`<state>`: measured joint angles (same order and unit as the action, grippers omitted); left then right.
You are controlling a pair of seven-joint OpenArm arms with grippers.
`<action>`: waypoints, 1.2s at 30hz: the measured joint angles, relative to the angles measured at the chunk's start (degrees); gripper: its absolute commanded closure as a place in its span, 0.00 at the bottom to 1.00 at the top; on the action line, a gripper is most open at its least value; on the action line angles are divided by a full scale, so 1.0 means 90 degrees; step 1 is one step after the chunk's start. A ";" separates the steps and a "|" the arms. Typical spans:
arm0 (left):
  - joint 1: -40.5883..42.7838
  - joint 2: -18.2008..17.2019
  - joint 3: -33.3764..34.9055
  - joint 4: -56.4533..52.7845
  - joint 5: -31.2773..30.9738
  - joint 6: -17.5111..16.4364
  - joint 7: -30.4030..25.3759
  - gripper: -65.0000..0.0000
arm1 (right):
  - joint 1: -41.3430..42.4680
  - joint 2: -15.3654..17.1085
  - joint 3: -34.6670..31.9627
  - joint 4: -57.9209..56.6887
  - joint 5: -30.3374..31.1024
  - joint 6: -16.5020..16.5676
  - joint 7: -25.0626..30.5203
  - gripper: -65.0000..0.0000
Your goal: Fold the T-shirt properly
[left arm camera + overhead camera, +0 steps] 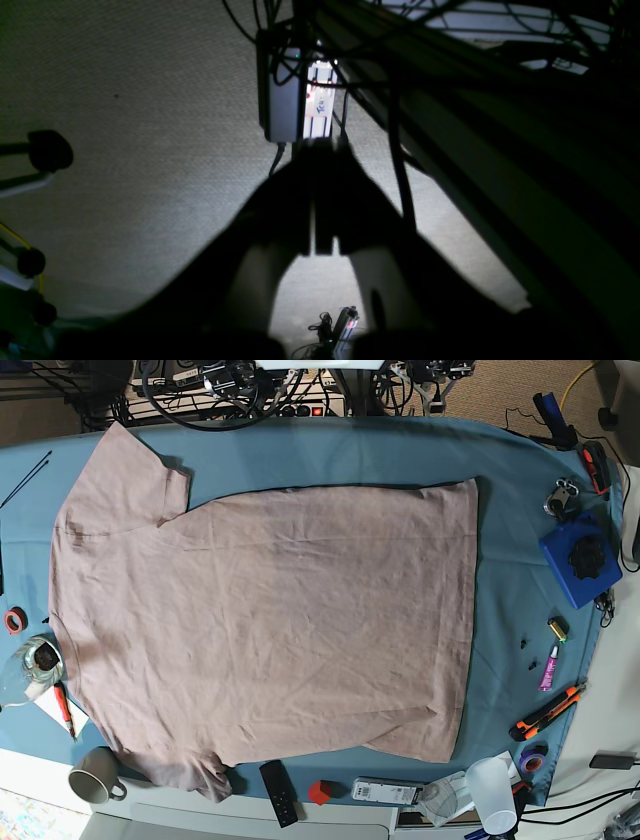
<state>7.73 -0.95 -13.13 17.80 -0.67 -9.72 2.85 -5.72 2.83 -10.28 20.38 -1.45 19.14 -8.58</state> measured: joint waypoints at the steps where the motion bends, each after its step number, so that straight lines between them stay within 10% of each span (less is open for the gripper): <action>1: 0.0000 -0.0002 0.0000 0.0000 0.0000 0.0000 0.0000 1.00 | 0.0000 0.0000 0.0000 0.0000 0.0000 0.0000 0.0000 1.00; 36: 0.0107 -0.0104 0.0000 -0.0002 0.0000 -0.0022 0.0058 1.00 | 0.0000 0.0073 0.0000 0.0024 0.0002 0.0019 -0.0046 1.00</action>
<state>8.69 -1.89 -13.13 17.78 -0.67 -9.91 3.38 -5.72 3.49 -10.28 20.60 -1.43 19.31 -8.99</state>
